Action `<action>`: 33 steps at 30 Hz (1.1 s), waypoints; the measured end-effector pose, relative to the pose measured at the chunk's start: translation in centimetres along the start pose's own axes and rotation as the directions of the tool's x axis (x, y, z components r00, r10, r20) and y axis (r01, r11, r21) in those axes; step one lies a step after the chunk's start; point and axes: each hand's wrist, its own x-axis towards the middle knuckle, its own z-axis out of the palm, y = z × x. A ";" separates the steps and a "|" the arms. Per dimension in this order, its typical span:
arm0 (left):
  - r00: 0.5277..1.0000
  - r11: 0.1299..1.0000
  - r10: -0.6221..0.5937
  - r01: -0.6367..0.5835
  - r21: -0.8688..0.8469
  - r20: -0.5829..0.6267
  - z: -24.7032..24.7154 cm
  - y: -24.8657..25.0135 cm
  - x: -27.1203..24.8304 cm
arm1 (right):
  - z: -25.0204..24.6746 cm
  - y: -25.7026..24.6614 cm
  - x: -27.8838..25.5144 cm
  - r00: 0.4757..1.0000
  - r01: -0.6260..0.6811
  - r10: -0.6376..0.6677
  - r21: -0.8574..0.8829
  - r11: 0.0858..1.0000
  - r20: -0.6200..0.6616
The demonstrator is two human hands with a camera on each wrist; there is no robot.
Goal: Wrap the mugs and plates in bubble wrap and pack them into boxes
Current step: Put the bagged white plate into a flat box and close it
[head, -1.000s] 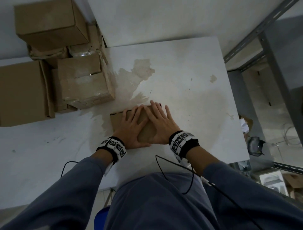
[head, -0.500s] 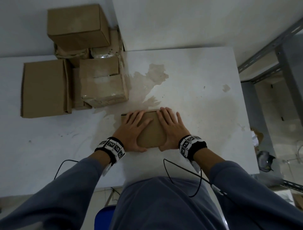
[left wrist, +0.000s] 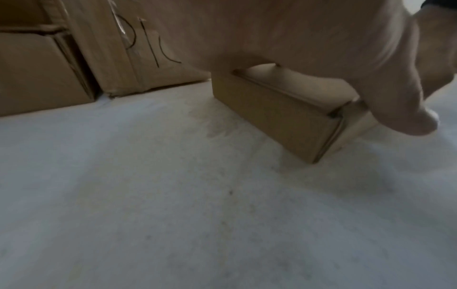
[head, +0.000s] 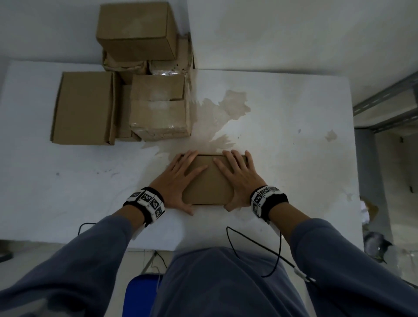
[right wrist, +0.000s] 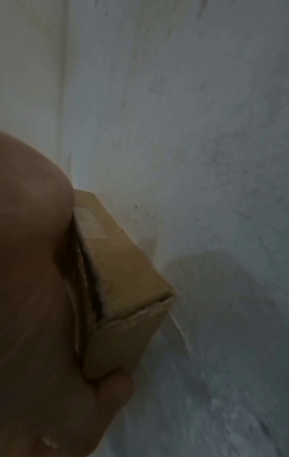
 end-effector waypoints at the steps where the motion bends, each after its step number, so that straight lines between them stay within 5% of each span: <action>1: 1.000 1.000 0.006 -0.006 0.007 0.014 0.0 -0.3 0.0 | 0.0 0.0 0.0 1.000 0.004 -0.004 0.005 1.000 -0.004; 17: 0.993 0.990 -0.103 0.097 -0.105 -0.051 -0.6 0.3 -1.5 | -0.1 0.1 -0.1 1.000 0.011 -0.012 0.013 1.000 0.022; 33: 0.991 0.984 -0.133 0.134 -0.116 0.020 -1.6 0.2 -1.6 | 0.2 0.3 -0.3 0.999 0.025 -0.025 0.003 1.000 0.042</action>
